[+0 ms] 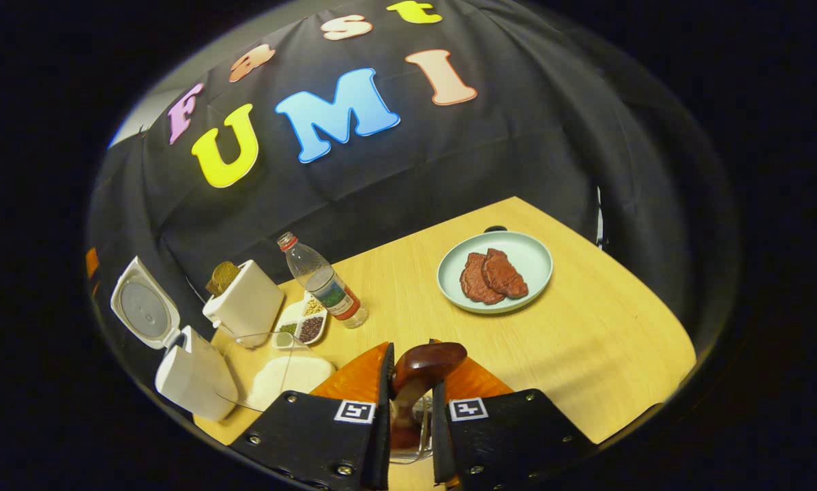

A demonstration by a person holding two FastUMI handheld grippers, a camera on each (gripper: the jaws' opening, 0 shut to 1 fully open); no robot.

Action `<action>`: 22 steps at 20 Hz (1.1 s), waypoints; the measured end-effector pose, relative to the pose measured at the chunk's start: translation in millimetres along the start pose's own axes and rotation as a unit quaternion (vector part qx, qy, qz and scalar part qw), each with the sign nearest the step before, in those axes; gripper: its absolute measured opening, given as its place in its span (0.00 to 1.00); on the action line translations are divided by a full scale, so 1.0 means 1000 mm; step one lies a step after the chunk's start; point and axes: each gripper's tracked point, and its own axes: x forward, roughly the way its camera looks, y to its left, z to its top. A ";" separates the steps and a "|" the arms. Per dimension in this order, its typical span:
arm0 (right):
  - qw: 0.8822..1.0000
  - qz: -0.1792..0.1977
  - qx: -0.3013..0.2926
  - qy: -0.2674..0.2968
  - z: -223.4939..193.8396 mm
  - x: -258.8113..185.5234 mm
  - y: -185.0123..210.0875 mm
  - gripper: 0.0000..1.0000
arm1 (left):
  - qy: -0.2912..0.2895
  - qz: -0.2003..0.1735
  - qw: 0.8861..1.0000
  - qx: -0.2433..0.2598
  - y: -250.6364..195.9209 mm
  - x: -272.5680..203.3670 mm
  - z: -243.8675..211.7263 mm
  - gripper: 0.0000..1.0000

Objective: Close the left gripper, press the button to open the rice cooker; take a wooden spoon from the chopstick holder with the right hand, scoop a spoonful of rice and pour it into the rice cooker, then put the wooden spoon back into the chopstick holder.

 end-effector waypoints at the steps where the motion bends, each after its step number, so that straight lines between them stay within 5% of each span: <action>1: 1.000 -0.001 0.002 0.004 -0.004 0.001 0.002 0.17 | -0.001 -0.002 1.000 -0.002 0.004 0.001 -0.001 0.94; 8: 0.998 -0.012 0.008 -0.056 0.044 -0.036 0.034 0.10 | -0.019 -0.017 1.000 -0.012 0.031 -0.012 -0.003 0.94; 13: 0.993 0.039 -0.025 -0.109 0.093 -0.059 0.109 0.10 | -0.028 -0.020 0.999 -0.014 0.056 -0.023 -0.008 0.94; 22: 0.983 0.119 -0.123 -0.069 0.039 -0.008 0.233 0.10 | -0.030 -0.019 0.999 -0.003 0.094 -0.034 -0.017 0.94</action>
